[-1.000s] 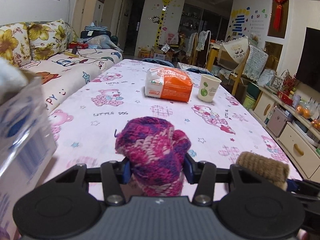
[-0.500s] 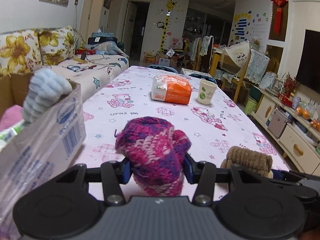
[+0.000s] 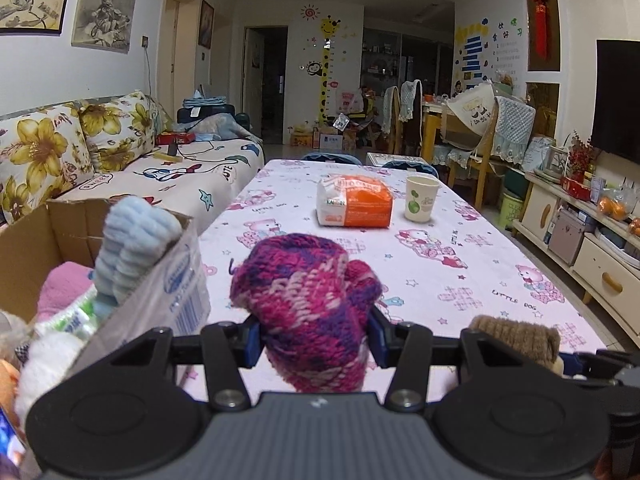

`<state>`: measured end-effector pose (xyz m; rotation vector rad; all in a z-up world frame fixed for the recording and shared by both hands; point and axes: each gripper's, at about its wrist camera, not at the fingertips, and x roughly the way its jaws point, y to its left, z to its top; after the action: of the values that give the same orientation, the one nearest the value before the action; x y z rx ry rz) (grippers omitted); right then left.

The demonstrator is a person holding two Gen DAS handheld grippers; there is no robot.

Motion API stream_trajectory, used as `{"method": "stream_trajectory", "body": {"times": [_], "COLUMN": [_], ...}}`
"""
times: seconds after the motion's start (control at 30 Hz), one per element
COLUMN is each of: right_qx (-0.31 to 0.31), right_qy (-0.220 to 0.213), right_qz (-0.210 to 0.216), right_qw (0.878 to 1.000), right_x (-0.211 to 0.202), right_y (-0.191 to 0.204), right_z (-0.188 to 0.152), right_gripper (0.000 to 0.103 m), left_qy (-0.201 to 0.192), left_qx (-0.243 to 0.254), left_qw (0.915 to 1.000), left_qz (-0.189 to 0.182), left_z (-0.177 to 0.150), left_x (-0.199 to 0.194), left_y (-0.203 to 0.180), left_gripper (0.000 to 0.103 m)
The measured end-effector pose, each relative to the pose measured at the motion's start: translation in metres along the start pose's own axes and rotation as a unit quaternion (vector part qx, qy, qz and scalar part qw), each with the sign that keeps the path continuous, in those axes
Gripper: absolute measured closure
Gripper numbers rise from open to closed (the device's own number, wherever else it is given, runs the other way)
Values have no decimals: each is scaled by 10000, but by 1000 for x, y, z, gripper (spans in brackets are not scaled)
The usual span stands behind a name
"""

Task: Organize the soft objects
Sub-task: 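Carry the brown plush and pink mitten over the cardboard box with both grippers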

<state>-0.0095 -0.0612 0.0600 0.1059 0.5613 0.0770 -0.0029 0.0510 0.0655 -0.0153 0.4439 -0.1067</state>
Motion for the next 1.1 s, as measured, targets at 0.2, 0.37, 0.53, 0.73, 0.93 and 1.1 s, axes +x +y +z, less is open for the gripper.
{"method": "stream_trajectory", "body": {"times": [0.2,0.37,0.53,0.73,0.93,1.1], "right_qx": [248,298,156,50,-108,-237], "right_qy": [38,-72,-244,-440,-629,-762], "right_qz": [143,203,254,336,501,627], "right_qw": [9996,9993,9993,9985,9967,9948], "right_x": [-8,-15,-24,-35,-43,-44], "right_y": [2,9,18,26,40,52], "right_z": [0,3,6,11,20,27], "right_gripper": [39,39,39,39,39,39], "left_qy": [-124,-280,-402,-587,-751,-854], "left_qx": [155,281,326,284,174,30], "left_qw": [9998,9992,9987,9978,9968,9959], "left_qz": [-51,-47,6,95,190,292], "left_z": [5,9,13,18,22,26], "left_x": [-12,-22,-29,-39,-49,-53], "left_y": [5,10,19,32,44,57], "left_gripper": [53,53,53,53,52,52]}}
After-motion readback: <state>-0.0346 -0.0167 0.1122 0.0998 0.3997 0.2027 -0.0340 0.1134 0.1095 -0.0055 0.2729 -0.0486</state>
